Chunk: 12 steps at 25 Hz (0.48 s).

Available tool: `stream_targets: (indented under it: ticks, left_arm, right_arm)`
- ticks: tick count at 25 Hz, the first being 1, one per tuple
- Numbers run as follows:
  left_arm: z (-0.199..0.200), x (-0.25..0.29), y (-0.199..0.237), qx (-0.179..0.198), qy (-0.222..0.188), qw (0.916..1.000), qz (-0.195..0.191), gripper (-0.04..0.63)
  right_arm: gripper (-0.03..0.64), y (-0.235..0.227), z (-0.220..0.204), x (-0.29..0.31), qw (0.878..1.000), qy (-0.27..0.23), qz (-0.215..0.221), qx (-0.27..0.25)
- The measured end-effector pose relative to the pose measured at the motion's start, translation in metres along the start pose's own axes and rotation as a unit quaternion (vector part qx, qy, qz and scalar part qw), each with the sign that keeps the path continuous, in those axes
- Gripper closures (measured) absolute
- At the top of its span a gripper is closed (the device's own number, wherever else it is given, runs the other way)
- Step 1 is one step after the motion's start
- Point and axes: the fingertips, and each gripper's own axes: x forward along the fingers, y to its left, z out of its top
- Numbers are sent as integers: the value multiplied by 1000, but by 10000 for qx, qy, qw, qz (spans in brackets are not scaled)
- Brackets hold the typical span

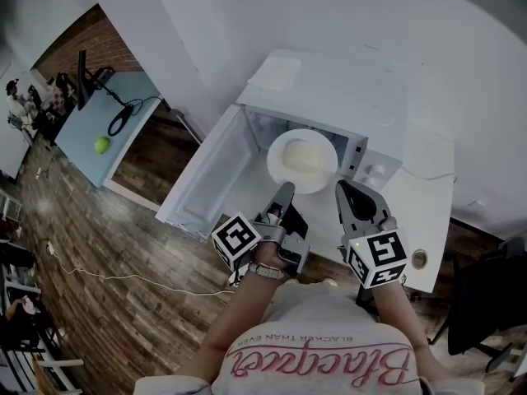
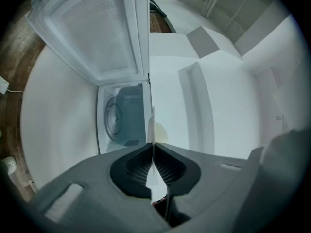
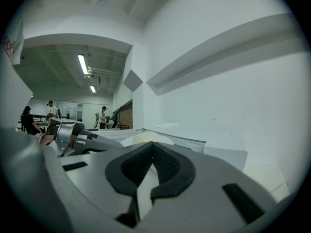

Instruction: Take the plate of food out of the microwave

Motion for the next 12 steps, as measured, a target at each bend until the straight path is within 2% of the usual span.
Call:
stream_targets:
  ticks: [5, 12]
  left_arm:
    - [-1, 3, -25, 41, -18, 9998, -219, 580]
    - [-2, 8, -39, 12, -23, 9996, -273, 581]
  right_arm:
    - [606, -4, 8, -2, 9999, -102, -56, 43]
    - [607, -7, 25, -6, 9995, -265, -135, -87]
